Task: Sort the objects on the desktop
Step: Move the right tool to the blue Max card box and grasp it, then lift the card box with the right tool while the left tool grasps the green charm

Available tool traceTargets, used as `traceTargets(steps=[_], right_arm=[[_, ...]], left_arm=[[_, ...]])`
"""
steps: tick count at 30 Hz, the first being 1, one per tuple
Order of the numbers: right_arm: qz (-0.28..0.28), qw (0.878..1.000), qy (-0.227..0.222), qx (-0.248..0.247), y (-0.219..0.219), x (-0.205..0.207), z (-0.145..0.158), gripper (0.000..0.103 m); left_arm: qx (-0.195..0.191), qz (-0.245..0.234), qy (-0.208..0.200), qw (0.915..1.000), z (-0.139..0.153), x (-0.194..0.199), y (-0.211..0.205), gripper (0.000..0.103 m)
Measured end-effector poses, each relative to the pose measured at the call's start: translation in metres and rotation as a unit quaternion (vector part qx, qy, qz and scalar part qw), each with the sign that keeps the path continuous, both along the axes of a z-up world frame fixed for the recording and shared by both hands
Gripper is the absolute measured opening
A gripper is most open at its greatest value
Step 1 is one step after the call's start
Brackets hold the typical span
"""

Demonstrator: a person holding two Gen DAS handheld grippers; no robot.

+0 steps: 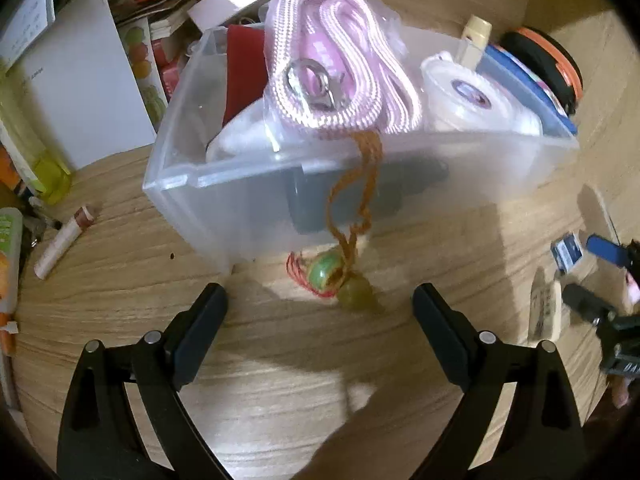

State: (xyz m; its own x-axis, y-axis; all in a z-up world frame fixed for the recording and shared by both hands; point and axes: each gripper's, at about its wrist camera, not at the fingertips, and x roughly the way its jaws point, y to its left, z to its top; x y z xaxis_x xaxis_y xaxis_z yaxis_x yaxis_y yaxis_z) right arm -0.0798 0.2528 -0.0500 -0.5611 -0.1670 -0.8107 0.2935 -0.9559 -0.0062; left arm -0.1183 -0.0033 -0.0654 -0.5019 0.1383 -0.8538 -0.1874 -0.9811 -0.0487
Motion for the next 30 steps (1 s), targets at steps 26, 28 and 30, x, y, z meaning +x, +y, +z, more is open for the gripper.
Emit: traceTargets(steps=[26,28,30], right_arm=[[0.016,0.999,0.014,-0.025,-0.004,0.000,0.008,0.045],[0.014,0.999,0.020,-0.030,-0.003,0.003,0.014,0.045],[0.013,0.999,0.024,-0.039,-0.003,0.005,0.019,0.045]], left_arm=[[-0.020,0.019,0.049,0.9984,0.007,0.011,0.012,0.018],[-0.011,0.012,0.047,0.9988,0.008,0.013,0.010,0.018],[0.004,0.004,0.042,0.9991,0.009,0.015,0.005,0.018]])
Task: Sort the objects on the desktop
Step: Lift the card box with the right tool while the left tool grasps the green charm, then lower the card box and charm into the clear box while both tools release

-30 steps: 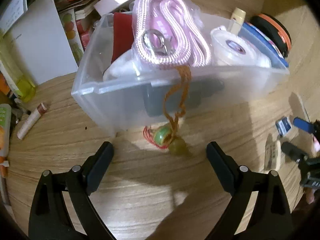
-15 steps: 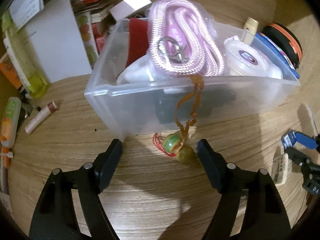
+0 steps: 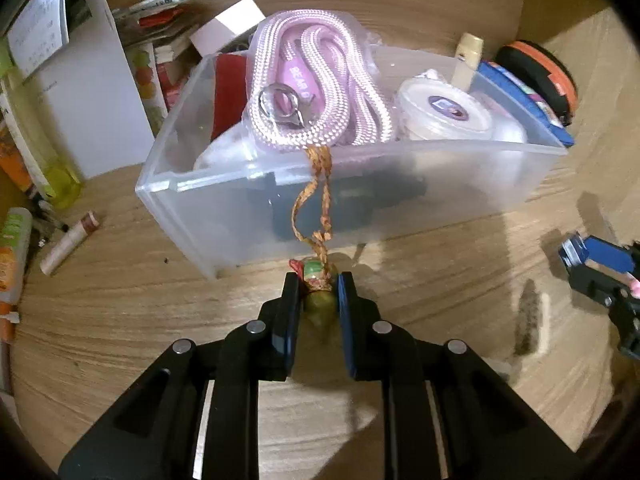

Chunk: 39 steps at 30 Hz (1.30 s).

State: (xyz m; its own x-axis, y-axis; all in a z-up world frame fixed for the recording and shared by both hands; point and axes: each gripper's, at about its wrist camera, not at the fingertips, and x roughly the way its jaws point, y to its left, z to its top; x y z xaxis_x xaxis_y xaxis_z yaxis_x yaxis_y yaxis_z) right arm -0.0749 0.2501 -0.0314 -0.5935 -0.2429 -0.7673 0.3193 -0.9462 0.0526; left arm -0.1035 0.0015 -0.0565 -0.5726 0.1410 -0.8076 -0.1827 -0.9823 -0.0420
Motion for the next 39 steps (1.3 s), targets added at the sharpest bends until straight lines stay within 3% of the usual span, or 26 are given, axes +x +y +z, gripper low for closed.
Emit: traceTargets(steps=[7,13,22,28,39], right_arm=[[0.009,1.000,0.025,-0.009,-0.008,0.001,0.021,0.044],[0.022,0.998,0.061,-0.018,-0.015,-0.009,0.049,0.044],[0.026,0.996,0.085,-0.030,-0.024,-0.029,0.069,0.045],[0.028,0.995,0.085,-0.032,-0.028,-0.049,0.070,0.044],[0.018,0.998,0.050,-0.015,-0.034,-0.093,0.049,0.044]], left_arm=[[-0.003,0.013,0.046,0.9988,0.025,0.020,-0.007,0.018],[0.022,0.020,0.092,0.9953,0.061,0.038,-0.024,0.018],[0.031,0.004,0.129,0.9911,0.094,0.034,-0.018,0.018],[0.026,0.026,0.109,0.9933,0.083,0.005,-0.029,0.018],[0.031,0.022,0.083,0.9958,0.058,-0.021,-0.034,0.018]])
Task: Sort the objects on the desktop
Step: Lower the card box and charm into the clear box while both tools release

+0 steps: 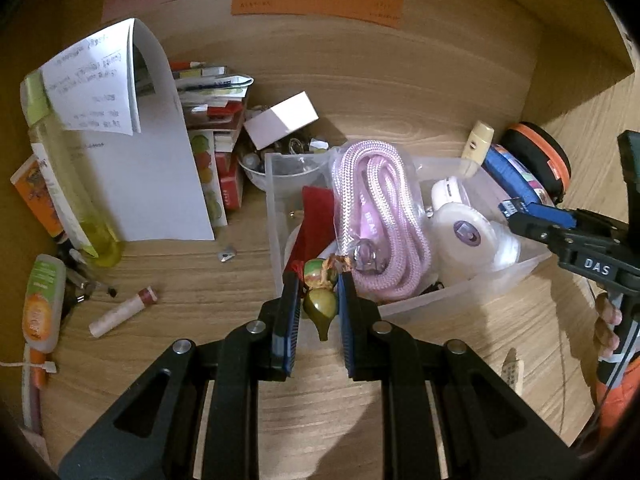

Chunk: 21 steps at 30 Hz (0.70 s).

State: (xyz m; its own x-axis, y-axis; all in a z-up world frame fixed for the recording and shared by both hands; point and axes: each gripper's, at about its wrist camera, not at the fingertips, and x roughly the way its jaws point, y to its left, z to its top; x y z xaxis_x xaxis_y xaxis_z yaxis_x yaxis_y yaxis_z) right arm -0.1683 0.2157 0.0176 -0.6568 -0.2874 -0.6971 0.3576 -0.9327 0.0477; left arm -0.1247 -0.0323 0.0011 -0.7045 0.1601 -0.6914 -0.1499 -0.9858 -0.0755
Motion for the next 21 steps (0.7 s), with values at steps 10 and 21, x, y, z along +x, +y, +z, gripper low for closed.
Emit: traceTargets(steps=[10,21], right_arm=[[0.000,1.000,-0.003,0.031,-0.012,-0.015,-0.010,0.045],[0.006,0.998,0.007,0.067,-0.019,-0.003,-0.007,0.065]], left_arm=[[-0.012,-0.008,0.009,0.9999,-0.002,0.001,0.003,0.020],[-0.046,-0.036,0.049,0.9971,0.010,0.027,0.022,0.066]])
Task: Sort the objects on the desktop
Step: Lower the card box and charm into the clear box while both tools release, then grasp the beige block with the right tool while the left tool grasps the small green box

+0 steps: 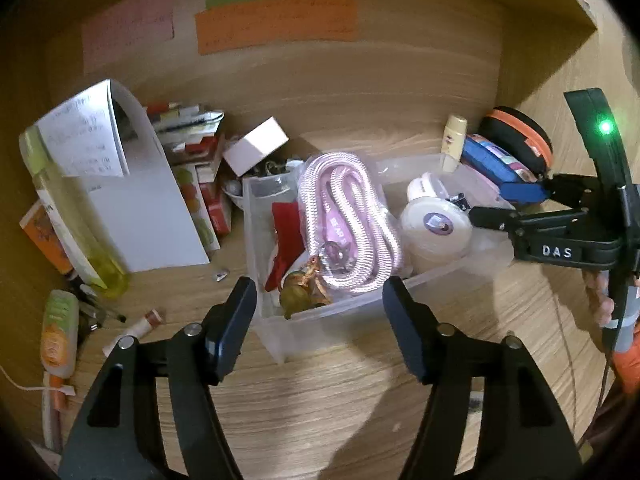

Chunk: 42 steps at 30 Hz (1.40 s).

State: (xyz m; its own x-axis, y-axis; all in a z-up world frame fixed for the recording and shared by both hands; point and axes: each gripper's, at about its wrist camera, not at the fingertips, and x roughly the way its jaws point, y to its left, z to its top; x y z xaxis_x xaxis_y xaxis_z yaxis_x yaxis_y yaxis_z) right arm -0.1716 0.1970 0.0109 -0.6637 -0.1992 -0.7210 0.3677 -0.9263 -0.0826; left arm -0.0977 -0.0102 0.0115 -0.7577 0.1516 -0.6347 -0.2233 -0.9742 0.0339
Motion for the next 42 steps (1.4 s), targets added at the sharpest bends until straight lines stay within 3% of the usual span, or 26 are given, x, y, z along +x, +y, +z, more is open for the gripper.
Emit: traceTargets(steps=[1,2,8,11,18,23,33,38,42], right_arm=[[-0.001,1.000,0.003,-0.004,0.001,0.004,0.002,0.077],[-0.002,1.000,0.009,-0.008,0.002,0.008,0.005,0.079],[0.011,0.999,0.038,-0.013,0.003,0.037,0.019,0.081],[0.022,0.999,0.045,-0.012,0.003,0.053,0.023,0.082],[0.053,0.998,0.044,-0.004,0.001,0.091,0.014,0.082],[0.091,0.994,0.051,0.033,0.000,0.121,-0.002,0.082],[0.138,0.990,0.000,0.043,-0.002,0.142,-0.047,0.082],[0.157,0.986,-0.011,0.048,-0.012,0.138,-0.057,0.079],[0.169,0.984,-0.027,0.047,-0.013,0.126,-0.059,0.065]], left_arm=[[0.001,-0.001,0.001,1.0000,0.002,0.002,0.000,0.067],[0.000,0.000,0.003,1.0000,0.003,0.004,0.000,0.070],[0.006,0.012,0.009,0.9999,0.013,0.015,-0.005,0.078],[0.005,0.025,0.013,0.9996,0.014,0.022,-0.006,0.093],[-0.006,0.031,-0.001,0.9995,0.009,0.040,-0.004,0.095],[-0.011,0.014,-0.037,0.9992,-0.007,0.055,0.001,0.096],[-0.021,-0.018,-0.113,0.9932,-0.053,0.075,0.020,0.096],[-0.024,-0.038,-0.130,0.9905,-0.064,0.077,0.039,0.096],[-0.012,-0.049,-0.131,0.9900,-0.064,0.074,0.049,0.096]])
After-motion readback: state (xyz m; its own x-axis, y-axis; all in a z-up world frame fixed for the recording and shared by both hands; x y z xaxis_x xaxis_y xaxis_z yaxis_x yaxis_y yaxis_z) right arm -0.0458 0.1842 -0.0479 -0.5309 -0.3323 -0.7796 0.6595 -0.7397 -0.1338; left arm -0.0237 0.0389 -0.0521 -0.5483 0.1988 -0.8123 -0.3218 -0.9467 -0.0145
